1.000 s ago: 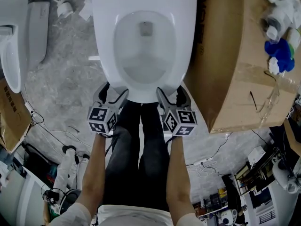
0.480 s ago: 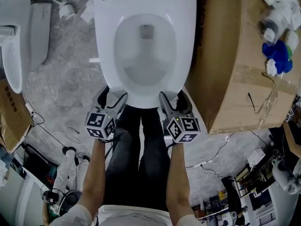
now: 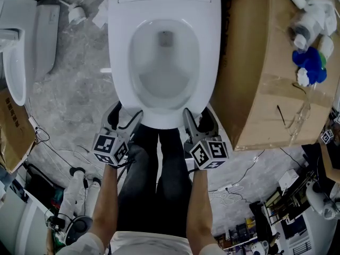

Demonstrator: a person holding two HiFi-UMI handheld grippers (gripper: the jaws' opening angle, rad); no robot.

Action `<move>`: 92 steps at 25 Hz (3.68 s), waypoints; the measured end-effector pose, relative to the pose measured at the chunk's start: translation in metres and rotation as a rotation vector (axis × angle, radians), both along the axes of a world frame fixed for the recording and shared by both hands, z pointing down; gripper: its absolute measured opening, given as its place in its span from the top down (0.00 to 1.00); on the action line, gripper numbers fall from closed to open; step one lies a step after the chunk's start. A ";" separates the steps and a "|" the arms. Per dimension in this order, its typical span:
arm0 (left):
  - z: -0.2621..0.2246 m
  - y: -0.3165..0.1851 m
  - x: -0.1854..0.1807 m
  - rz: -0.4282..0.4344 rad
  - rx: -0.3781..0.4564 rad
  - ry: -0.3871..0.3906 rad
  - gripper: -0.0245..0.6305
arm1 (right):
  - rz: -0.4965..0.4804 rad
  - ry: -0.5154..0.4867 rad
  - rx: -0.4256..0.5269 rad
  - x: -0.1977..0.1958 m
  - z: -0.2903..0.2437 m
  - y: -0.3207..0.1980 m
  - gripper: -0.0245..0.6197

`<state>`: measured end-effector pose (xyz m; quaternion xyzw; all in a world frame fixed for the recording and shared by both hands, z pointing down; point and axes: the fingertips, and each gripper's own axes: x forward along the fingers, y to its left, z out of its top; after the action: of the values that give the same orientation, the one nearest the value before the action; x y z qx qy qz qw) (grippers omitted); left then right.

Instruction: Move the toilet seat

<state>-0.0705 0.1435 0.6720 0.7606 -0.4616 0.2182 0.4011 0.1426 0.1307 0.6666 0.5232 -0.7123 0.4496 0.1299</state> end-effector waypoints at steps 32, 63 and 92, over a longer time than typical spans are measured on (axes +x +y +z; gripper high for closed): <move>-0.152 -0.019 0.049 0.081 0.301 0.060 0.66 | 0.186 -0.144 0.184 0.005 -0.115 -0.039 0.53; -0.209 -0.061 0.044 0.071 0.456 -0.018 0.97 | 0.064 0.175 0.502 0.008 -0.201 -0.061 0.90; -0.277 -0.113 0.044 0.105 0.585 -0.004 0.97 | -0.235 0.223 0.696 -0.058 -0.281 -0.093 0.96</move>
<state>-0.0260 0.0302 0.3945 0.8663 -0.4658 0.0977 0.1519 0.0844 0.0382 0.3857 0.4965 -0.8588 0.1033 0.0720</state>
